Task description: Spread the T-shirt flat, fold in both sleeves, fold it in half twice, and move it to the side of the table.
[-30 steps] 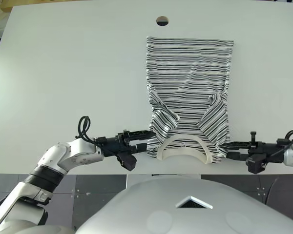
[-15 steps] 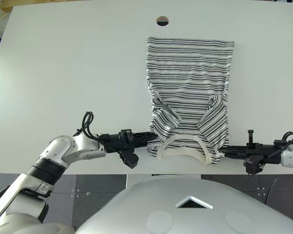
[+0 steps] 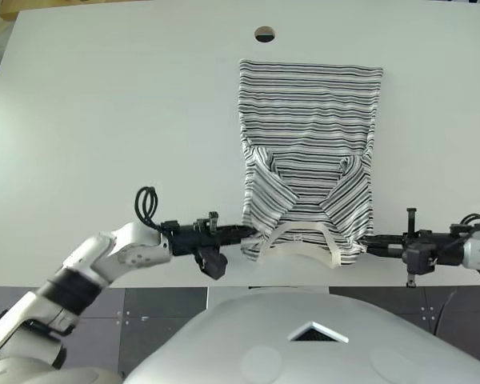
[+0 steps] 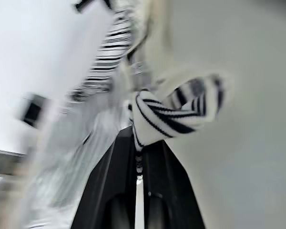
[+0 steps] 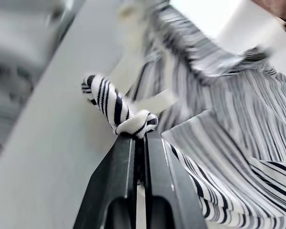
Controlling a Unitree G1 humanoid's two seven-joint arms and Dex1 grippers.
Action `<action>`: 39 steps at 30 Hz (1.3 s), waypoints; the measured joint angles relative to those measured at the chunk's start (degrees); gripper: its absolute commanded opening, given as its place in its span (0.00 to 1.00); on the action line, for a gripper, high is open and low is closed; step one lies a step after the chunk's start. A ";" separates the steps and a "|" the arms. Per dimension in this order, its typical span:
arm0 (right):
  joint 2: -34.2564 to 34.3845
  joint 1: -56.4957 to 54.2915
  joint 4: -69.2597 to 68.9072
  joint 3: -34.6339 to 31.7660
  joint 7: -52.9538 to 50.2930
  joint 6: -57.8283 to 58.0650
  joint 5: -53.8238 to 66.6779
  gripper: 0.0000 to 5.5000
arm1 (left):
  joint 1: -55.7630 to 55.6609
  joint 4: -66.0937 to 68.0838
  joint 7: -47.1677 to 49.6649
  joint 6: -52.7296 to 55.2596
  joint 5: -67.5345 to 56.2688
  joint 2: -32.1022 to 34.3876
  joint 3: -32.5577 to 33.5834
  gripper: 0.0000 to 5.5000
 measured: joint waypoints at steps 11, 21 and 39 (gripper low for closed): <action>-6.48 6.42 -17.77 -13.99 15.38 31.40 26.24 0.02 | 8.16 -22.90 -24.42 30.25 -35.83 15.46 6.49 0.02; 18.41 -16.69 -6.02 -13.16 -0.60 28.66 5.39 0.02 | -0.25 -13.65 -17.26 33.05 -47.04 -4.21 27.24 0.02; 33.80 -48.26 45.17 -5.54 -24.53 5.75 -33.22 0.02 | -29.61 37.49 -17.39 28.51 -20.69 -26.78 27.94 0.02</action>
